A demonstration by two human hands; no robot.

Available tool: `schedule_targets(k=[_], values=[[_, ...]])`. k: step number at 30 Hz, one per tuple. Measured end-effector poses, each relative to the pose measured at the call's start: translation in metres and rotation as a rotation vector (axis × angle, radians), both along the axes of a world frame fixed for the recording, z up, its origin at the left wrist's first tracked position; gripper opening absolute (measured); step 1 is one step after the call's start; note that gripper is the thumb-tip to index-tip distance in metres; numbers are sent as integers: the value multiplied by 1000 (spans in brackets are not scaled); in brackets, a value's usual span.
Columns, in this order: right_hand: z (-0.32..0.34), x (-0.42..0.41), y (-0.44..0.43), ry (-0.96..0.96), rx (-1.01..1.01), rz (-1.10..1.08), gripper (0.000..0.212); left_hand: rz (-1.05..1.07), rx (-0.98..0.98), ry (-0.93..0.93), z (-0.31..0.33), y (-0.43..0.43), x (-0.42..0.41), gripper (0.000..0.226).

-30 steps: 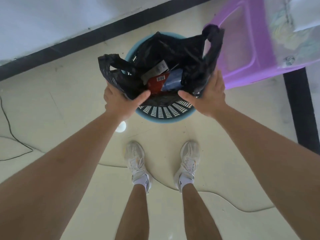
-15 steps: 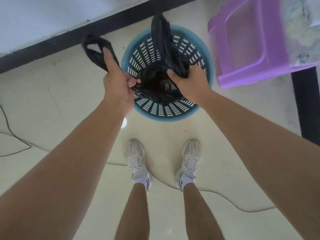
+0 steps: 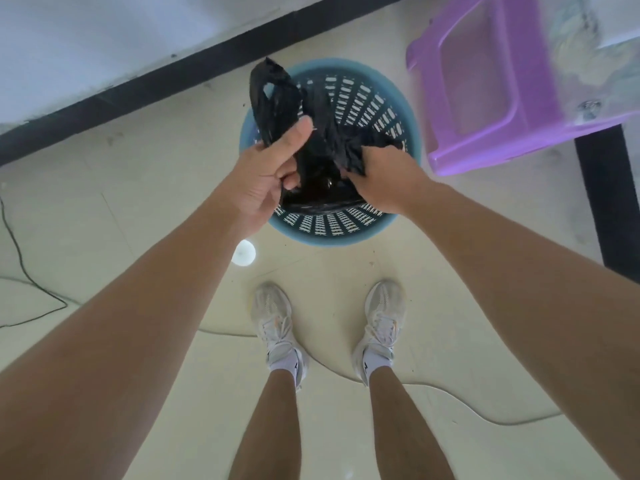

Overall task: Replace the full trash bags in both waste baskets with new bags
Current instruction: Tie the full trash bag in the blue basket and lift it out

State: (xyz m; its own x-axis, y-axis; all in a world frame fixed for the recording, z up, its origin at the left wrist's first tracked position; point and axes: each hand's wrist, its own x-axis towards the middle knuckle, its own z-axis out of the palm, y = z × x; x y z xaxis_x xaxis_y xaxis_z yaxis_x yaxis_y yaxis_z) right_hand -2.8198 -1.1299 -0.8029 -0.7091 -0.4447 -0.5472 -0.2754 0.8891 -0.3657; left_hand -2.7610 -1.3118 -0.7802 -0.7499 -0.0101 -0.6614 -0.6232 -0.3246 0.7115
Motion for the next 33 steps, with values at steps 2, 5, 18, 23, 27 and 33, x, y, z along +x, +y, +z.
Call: schedule_targets(k=[2, 5, 18, 23, 27, 33], values=[[3, -1, -1, 4, 68, 113, 27, -47, 43, 0, 11, 6, -1, 14], [-1, 1, 1, 7, 70, 155, 33, 92, -63, -54, 19, 13, -8, 24], [-21, 28, 46, -119, -390, -611, 39, 352, -69, -94, -16, -10, -35, 22], [-31, 16, 32, -139, -496, -618, 40, 119, -328, -93, -41, -3, -34, 33], [-42, 11, 30, -108, -498, -542, 38, 306, -127, -61, -45, -1, -42, 40], [-45, 9, 34, 55, -473, -324, 33, -113, -66, -129, -39, 0, -38, 34]])
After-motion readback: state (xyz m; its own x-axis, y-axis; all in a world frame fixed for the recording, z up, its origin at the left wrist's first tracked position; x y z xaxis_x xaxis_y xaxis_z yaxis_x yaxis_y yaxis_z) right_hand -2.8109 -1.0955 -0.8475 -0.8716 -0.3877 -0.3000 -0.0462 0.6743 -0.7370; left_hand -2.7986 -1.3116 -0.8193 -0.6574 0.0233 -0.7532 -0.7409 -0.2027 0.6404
